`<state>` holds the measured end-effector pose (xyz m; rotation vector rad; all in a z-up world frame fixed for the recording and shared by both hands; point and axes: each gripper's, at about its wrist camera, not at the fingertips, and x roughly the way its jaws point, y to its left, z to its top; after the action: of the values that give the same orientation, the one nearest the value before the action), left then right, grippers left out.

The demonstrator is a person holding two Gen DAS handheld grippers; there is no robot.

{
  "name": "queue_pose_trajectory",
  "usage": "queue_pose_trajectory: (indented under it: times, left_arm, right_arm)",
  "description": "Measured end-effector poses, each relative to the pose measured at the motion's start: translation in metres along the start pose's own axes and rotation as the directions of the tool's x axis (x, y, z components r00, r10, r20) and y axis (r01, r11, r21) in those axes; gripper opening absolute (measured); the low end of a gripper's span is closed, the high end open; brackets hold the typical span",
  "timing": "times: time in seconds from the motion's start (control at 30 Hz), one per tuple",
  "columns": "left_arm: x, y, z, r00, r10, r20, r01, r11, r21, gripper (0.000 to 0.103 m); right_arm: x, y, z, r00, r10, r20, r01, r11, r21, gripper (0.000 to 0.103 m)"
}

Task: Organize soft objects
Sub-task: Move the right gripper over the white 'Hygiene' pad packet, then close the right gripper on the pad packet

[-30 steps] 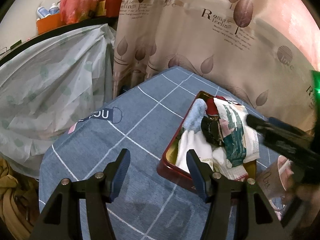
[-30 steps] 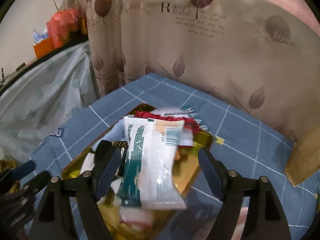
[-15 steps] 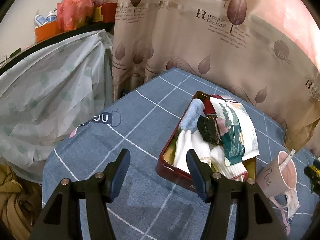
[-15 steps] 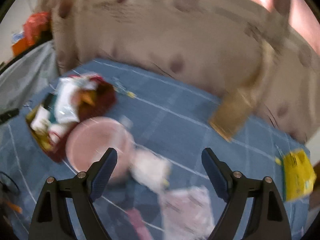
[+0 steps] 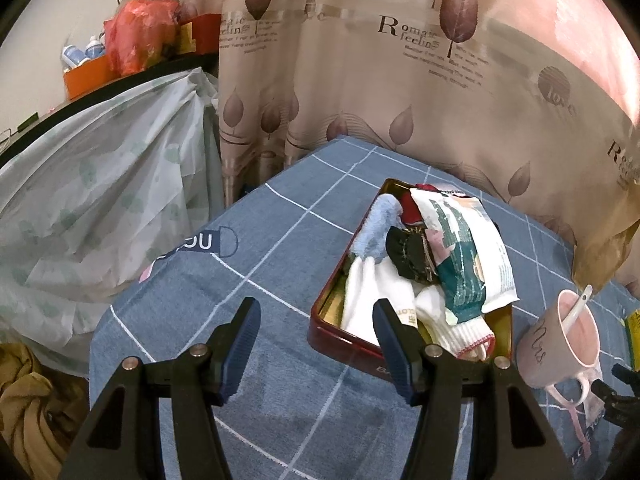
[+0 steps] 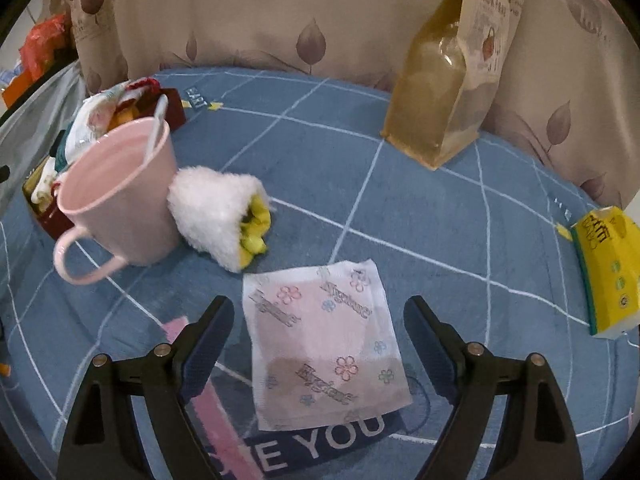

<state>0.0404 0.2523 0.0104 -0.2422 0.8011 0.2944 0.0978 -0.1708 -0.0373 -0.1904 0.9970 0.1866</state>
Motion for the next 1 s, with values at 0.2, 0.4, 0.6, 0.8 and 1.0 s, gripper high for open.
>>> queue_pose_trajectory:
  times: [0.2,0.4,0.6,0.8,1.0]
  left_arm:
    - [0.001,-0.012,-0.004,1.0,0.011,0.004,-0.011,0.999,0.053,0.06]
    - [0.0,-0.03,-0.009,1.0,-0.001,0.009,0.0,0.992,0.122,0.06]
    - [-0.013,-0.068,-0.021,0.997,-0.079,-0.008,0.079,0.974,0.212,0.06]
    - [-0.03,-0.117,-0.037,0.978,-0.201,-0.05,0.206,0.935,0.287,0.06]
    - [-0.047,-0.178,-0.05,0.947,-0.304,-0.099,0.319,0.87,0.376,0.06]
  right_arm:
    - [0.015,-0.009,-0.006,1.0,-0.009,-0.019,0.009,1.0,0.001,0.086]
    - [0.02,-0.02,-0.013,0.998,0.064,-0.001,-0.063,0.996,0.06,0.089]
    - [0.021,-0.017,-0.017,0.998,0.065,0.016,-0.066,0.997,0.037,0.09]
    - [0.021,-0.018,-0.018,0.997,0.068,0.026,-0.069,0.997,0.03,0.091]
    - [0.021,-0.018,-0.018,0.998,0.057,0.029,-0.058,0.998,0.021,0.09]
